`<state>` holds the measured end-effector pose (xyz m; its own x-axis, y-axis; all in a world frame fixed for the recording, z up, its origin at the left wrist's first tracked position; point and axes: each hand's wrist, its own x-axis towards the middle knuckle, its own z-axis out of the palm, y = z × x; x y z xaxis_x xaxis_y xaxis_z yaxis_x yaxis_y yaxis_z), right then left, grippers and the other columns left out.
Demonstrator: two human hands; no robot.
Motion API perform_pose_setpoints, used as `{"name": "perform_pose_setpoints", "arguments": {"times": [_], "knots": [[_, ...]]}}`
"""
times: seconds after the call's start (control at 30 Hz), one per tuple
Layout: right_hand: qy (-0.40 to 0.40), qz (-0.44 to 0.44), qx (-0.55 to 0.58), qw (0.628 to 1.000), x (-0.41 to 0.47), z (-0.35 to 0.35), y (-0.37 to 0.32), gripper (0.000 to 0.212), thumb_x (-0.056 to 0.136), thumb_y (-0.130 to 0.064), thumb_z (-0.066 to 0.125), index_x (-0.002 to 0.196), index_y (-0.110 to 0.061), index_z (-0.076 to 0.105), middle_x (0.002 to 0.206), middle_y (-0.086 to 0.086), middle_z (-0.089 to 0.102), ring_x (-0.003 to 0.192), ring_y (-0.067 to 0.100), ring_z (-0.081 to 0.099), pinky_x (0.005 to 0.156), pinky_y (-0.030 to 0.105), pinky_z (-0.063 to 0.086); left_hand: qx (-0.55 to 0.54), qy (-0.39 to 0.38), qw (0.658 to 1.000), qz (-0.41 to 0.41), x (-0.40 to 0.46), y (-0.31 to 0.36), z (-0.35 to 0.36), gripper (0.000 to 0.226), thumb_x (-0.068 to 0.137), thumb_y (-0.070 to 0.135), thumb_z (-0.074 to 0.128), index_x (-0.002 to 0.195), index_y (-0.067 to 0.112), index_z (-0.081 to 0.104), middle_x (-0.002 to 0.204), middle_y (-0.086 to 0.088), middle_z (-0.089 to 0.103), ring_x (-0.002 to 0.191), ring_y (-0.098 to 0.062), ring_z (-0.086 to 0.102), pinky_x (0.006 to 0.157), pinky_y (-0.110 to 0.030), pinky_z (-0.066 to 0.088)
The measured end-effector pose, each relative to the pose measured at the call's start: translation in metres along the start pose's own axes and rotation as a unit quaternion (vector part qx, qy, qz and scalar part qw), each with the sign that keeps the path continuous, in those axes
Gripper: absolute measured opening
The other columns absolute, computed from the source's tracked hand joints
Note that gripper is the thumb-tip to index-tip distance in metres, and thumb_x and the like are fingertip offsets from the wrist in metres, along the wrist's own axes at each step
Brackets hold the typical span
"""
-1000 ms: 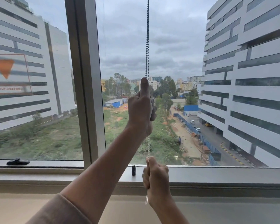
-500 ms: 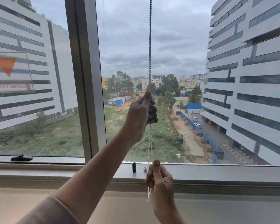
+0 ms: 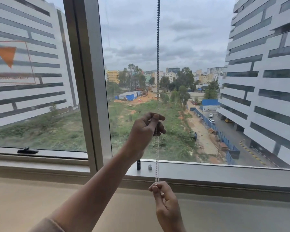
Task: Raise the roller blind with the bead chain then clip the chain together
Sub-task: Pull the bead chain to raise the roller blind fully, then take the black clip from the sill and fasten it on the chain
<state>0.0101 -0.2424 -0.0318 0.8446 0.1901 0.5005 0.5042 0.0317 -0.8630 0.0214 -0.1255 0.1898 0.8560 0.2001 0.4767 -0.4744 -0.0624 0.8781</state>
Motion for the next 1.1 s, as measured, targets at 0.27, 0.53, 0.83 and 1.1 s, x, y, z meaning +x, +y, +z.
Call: {"name": "perform_pose_setpoints", "arguments": {"times": [0.27,0.53,0.83,1.1], "knots": [[-0.028,0.009,-0.087,0.996,0.0,-0.021,0.041,0.025,0.101,0.0,0.07,0.09,-0.021,0.077,0.098,-0.007,0.075,0.105,0.013,0.062,0.08,0.016,0.047,0.054,0.046,0.997,-0.027,-0.006,-0.047,-0.003,0.011,0.112,0.021,0.061,0.11,0.022,0.072,0.107,-0.015,0.079,0.097,-0.016,0.071,0.088,-0.034,0.058],[-0.046,0.08,-0.091,0.992,0.014,-0.026,0.073,0.023,0.102,-0.006,0.071,0.096,-0.027,0.08,0.101,0.003,0.072,0.092,0.004,0.067,0.074,0.01,0.048,0.11,0.163,0.972,-0.128,-0.026,-0.152,-0.044,0.006,0.106,0.028,0.071,0.106,0.022,0.073,0.101,-0.01,0.079,0.093,-0.021,0.072,0.071,-0.019,0.059],[-0.039,0.056,-0.162,0.985,0.042,-0.01,0.11,0.026,0.098,-0.001,0.074,0.097,-0.026,0.08,0.1,-0.001,0.075,0.1,0.005,0.07,0.079,0.007,0.049,0.298,0.126,0.934,-0.149,-0.007,-0.261,-0.102,0.034,0.097,0.02,0.082,0.127,0.008,0.07,0.116,-0.007,0.075,0.106,-0.025,0.071,0.092,-0.039,0.06],[-0.034,0.03,-0.213,0.976,0.072,0.009,0.139,0.03,0.097,-0.001,0.073,0.1,-0.03,0.08,0.099,-0.007,0.074,0.103,0.006,0.071,0.087,0.011,0.051,0.337,0.043,0.932,-0.129,0.036,-0.328,-0.125,0.05,0.089,0.016,0.09,0.133,0.005,0.067,0.123,-0.01,0.067,0.11,-0.024,0.066,0.1,-0.035,0.054]]}}
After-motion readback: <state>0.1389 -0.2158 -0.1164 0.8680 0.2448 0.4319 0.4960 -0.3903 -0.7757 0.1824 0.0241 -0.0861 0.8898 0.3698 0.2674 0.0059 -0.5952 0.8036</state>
